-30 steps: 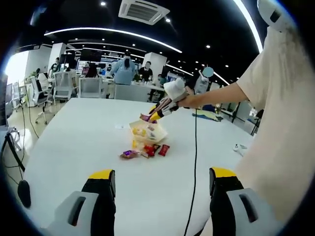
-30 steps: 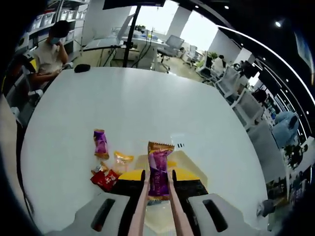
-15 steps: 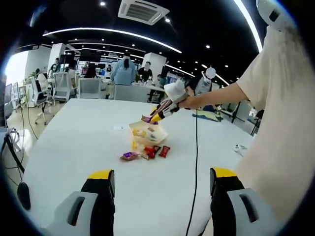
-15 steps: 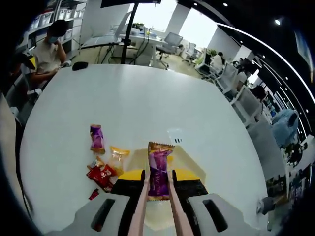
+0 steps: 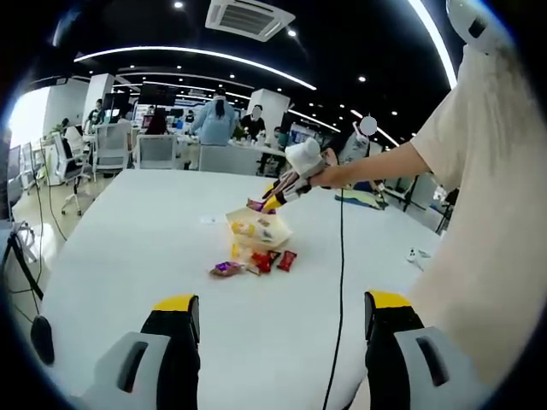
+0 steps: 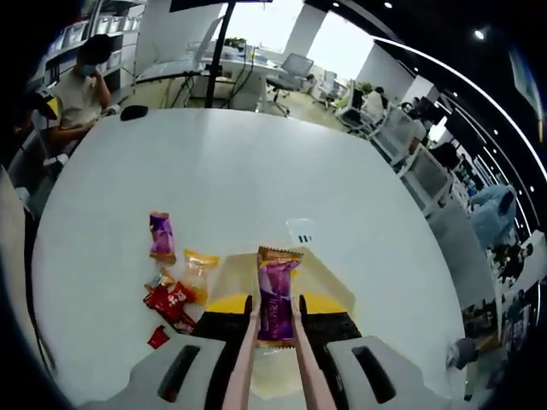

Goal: Place the target food into the container with the food tongs after gripping and lifting it, then release it inside without dropping or visibly crushing the food.

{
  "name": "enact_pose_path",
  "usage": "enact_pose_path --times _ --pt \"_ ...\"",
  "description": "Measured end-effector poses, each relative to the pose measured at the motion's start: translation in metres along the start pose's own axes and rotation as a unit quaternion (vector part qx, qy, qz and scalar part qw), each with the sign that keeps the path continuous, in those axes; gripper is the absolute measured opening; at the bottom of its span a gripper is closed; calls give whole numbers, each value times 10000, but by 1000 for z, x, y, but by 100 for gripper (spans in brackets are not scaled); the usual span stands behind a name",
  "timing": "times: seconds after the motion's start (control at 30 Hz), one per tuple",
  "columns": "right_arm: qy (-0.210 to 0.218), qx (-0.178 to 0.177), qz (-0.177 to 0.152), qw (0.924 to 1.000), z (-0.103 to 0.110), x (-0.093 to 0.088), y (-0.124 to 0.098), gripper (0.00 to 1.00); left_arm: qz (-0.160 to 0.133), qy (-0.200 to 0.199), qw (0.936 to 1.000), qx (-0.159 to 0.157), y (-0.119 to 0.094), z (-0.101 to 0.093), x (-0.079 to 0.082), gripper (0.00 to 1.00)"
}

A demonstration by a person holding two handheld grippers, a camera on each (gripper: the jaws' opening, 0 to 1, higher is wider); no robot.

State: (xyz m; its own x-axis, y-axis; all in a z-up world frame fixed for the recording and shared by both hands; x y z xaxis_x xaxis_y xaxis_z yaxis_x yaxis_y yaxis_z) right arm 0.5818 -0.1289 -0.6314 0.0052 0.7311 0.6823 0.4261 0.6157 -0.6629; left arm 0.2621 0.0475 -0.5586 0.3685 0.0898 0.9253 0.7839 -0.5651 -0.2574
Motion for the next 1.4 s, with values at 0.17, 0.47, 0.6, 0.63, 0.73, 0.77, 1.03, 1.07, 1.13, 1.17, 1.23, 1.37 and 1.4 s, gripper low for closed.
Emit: enact_pose_path --times 0.17,0.47,0.6,0.63,0.73,0.77,1.03,1.07,1.13,1.17,1.23,1.37,1.4 --pt "12 -13 18 10000 -1 -2 1 21 -2 -6 10000 23 -1 1 0 79" --pt "62 -17 70 10000 -1 -7 3 21 21 -22 10000 51 -3 2 -2 81" --pt "61 -16 91 9999 -1 -8 3 21 13 -31 10000 64 -3 2 -2 80" --pt "36 -30 87 10000 -2 -8 3 20 16 -33 10000 59 -3 2 -2 80" --pt "63 -31 79 9999 -1 -8 3 20 17 -34 10000 54 -2 1 -2 80" --pt "63 -35 76 9999 -2 -8 3 20 18 -34 10000 53 -2 1 -2 80" --pt "90 -84 36 9999 -4 -6 1 21 28 -43 10000 17 0 -1 -3 80" --pt "90 -82 35 9999 -4 -5 1 21 28 -42 10000 17 0 -1 -3 80" --pt "90 -80 32 9999 -4 -5 1 21 29 -43 10000 17 0 -1 -3 80" --pt "106 -79 19 9999 -3 -4 1 21 26 -41 10000 13 0 -1 -3 80" --pt "109 -67 12 9999 -2 -4 1 21 26 -42 10000 14 0 -1 -3 80" --pt "99 -22 6 9999 5 -3 1 21 29 -43 10000 2 1 -1 -3 80" --pt "95 -16 1 10000 6 -3 1 21 31 -41 10000 -1 1 -2 -3 80"
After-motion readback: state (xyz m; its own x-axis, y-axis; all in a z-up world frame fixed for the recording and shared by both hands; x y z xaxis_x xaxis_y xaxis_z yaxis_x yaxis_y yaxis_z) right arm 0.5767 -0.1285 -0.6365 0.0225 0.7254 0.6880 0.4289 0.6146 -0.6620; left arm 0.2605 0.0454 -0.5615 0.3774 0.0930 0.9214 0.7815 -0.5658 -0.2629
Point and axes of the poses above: the point that each gripper's makers call its tool centre point, and the gripper's own axes: y roughly forward along the fingers, z roughly to its left, x roughly out of its top, the point moved 1 cm from there along -y, roughly backward along the fingers, and after that the axes turned 8 degrees about -z, right-handed, at the moved point
